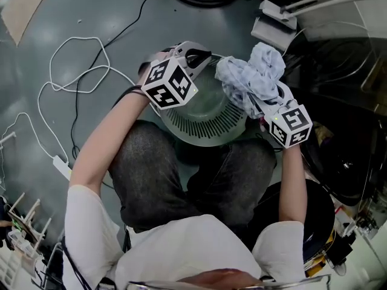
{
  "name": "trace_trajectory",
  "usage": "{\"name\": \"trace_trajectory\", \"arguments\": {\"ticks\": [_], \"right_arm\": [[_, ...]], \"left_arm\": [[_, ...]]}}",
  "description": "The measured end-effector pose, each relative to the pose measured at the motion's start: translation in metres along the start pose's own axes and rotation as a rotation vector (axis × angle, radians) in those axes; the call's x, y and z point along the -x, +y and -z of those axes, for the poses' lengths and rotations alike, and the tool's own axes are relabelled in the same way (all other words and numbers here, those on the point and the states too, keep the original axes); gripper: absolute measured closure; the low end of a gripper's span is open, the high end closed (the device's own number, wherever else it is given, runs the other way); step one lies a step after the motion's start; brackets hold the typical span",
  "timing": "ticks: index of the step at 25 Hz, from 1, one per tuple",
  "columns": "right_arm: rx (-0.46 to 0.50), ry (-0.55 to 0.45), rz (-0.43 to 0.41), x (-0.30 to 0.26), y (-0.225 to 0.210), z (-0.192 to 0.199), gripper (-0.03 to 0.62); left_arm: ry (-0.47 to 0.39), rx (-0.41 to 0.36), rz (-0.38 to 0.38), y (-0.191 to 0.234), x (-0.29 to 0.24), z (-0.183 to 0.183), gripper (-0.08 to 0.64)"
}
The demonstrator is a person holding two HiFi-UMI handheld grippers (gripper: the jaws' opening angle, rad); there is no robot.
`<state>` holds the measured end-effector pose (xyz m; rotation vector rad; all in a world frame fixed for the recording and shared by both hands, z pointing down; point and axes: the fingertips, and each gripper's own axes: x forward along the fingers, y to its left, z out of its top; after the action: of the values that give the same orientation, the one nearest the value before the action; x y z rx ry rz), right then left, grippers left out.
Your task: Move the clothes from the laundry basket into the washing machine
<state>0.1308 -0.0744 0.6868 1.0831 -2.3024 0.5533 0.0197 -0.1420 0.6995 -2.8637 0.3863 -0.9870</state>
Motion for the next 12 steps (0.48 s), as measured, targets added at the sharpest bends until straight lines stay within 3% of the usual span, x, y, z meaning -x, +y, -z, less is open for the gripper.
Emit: {"name": "trace_trajectory", "arguments": {"ticks": [7,12], "right_arm": [[-0.099,-0.098,0.145,0.048,-0.033,-0.010,0.385],[-0.173,-0.176,0.251,0.081,-0.043,-0.005,0.387]], "left_arm": [[-0.062,-0.013,0.000,0.005,-0.015,-0.056,0.554],[-0.111,0.049,0.054,-0.004,-0.020,-0.087,0.554]]}}
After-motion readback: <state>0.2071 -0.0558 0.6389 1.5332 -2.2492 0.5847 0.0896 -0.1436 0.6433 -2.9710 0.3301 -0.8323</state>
